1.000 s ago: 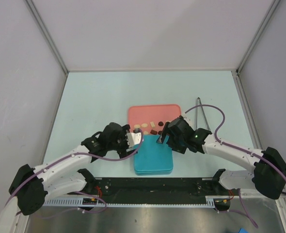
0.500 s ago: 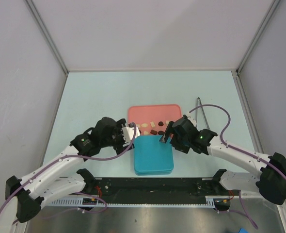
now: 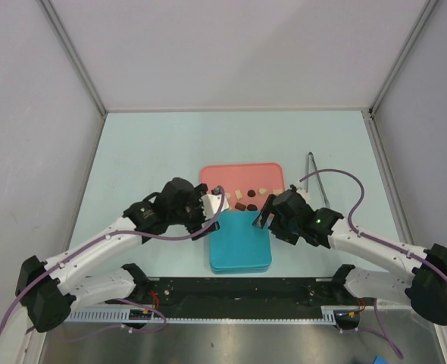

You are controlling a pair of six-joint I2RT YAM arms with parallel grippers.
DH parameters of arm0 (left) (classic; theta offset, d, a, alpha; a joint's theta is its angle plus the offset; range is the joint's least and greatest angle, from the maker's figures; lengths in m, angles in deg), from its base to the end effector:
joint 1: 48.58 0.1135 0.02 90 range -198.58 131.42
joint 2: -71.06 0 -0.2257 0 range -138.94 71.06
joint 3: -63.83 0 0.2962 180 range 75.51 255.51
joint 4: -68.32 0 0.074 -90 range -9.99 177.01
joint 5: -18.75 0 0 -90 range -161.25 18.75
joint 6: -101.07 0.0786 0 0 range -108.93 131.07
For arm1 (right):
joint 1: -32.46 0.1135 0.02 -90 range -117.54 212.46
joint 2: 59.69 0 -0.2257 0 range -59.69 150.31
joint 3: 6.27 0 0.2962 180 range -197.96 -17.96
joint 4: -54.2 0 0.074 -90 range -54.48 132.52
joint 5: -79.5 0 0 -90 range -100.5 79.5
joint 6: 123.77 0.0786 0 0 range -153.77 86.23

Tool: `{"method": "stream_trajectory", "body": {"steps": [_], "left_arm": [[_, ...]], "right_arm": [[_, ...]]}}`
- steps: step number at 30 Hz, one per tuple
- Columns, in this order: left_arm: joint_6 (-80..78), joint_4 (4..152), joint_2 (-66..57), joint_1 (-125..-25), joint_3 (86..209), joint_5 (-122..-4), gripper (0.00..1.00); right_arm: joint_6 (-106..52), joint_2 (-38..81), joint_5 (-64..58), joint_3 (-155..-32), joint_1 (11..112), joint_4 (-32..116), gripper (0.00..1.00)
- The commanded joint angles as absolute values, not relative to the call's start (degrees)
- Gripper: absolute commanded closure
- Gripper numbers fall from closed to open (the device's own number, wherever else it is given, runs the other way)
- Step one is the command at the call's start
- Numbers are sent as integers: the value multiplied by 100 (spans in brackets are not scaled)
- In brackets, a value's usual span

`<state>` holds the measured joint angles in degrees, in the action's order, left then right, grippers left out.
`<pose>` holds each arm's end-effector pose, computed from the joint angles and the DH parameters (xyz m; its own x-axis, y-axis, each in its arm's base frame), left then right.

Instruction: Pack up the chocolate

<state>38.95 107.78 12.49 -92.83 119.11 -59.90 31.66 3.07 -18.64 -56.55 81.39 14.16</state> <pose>0.2105 -0.2267 0.1865 -0.0615 0.6999 -0.7116 0.9236 0.3101 0.2253 0.2043 0.2176 0.1297 -0.8440 0.4018 -0.3552 0.1874 0.8415 0.5067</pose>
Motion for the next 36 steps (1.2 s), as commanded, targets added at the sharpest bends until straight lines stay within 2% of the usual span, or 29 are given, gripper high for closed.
{"method": "stream_trajectory", "body": {"steps": [1, 17, 36], "left_arm": [[3840, 10567, 1243, -9332, 11814, -5851, 11], [3875, 10058, 874, -9376, 11463, -5894, 11], [4034, 10057, 1155, -9367, 10970, -6123, 12]], "right_arm": [[3391, 464, -1937, -5654, 8299, 1878, 4], [3479, 526, -1911, -5795, 8528, 2142, 0], [3268, 122, -2192, -5830, 8379, 1369, 0]]}}
